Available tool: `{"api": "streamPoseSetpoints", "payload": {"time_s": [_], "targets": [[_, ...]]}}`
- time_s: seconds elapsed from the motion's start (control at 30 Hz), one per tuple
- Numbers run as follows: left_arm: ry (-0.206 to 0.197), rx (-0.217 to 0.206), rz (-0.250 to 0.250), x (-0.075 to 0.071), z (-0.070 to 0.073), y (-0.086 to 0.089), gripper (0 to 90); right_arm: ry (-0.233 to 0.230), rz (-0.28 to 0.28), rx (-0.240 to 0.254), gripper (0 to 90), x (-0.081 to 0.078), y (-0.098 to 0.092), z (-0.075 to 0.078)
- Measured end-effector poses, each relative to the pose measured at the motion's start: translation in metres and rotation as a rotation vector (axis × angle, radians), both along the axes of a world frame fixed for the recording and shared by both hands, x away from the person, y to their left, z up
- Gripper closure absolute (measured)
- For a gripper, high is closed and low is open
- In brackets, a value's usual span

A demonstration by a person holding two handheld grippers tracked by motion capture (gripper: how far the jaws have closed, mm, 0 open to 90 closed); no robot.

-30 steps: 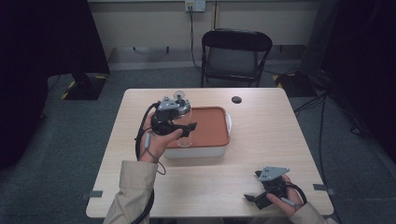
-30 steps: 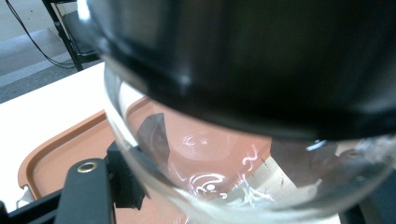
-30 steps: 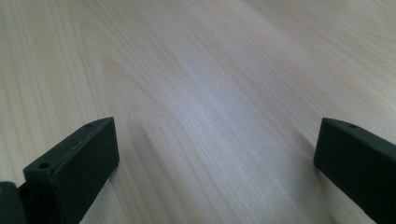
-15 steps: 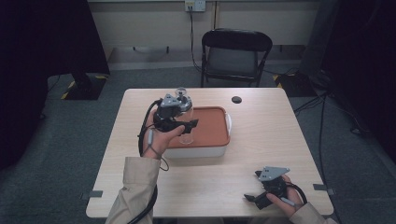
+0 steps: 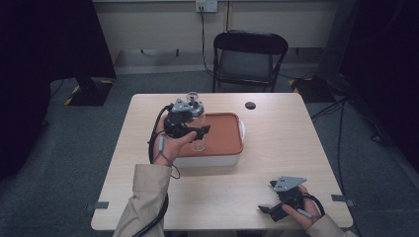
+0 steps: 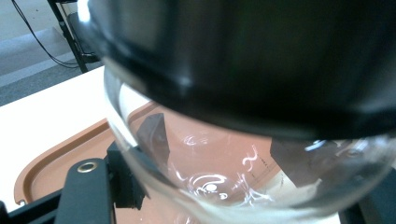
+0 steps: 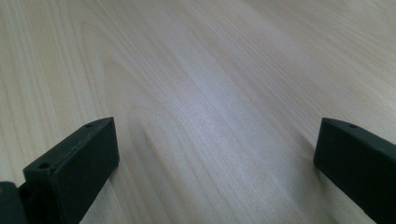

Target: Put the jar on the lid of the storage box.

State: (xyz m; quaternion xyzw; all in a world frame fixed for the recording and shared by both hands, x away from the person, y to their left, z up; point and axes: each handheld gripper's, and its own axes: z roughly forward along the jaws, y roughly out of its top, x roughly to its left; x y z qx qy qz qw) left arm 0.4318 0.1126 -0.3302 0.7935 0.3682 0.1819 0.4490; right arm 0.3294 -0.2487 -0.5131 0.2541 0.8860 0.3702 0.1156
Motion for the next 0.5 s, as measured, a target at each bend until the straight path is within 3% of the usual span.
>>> {"api": "streamPoseSetpoints", "payload": {"time_s": [0.5], "targets": [[-0.003, 0.003, 0.008, 0.0093, -0.0055, -0.004, 31.7, 0.0, 0.0, 0.0, 0.0, 0.0, 0.0, 0.0]]}}
